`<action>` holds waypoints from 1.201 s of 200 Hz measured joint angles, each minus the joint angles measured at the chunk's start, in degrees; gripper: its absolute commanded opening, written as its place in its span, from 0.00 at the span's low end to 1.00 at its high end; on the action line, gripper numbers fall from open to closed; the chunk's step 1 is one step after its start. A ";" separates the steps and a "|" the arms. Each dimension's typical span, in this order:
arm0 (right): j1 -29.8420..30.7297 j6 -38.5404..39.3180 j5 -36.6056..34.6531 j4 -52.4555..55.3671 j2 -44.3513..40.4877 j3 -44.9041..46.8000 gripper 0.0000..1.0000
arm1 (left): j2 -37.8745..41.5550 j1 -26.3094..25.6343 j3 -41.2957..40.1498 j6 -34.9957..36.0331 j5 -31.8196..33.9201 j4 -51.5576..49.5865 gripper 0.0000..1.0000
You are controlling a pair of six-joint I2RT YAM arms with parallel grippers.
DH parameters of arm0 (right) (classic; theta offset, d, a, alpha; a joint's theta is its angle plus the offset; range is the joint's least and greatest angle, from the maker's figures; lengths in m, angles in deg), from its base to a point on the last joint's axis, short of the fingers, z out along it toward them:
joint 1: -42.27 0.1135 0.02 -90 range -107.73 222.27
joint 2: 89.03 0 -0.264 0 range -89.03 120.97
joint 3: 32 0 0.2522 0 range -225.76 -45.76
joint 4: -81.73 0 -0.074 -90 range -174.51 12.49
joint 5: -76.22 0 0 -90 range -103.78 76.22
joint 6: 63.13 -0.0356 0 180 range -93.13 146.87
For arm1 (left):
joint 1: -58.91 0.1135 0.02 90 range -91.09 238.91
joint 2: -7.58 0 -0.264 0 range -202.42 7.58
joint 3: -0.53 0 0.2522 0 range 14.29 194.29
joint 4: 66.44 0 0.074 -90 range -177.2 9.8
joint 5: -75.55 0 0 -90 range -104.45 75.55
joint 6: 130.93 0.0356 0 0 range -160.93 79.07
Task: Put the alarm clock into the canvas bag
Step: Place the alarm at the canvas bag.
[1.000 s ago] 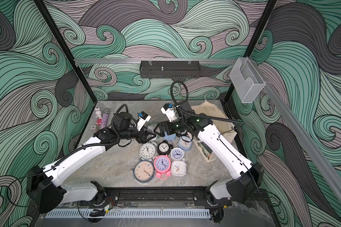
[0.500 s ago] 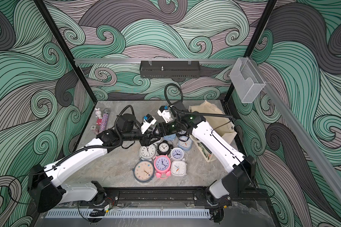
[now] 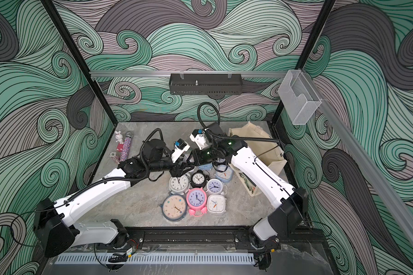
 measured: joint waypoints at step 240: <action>-39.08 -1.53 -36.54 2.05 -15.67 10.54 0.06 | 19.96 -0.33 -10.29 -16.90 17.49 -13.33 0.98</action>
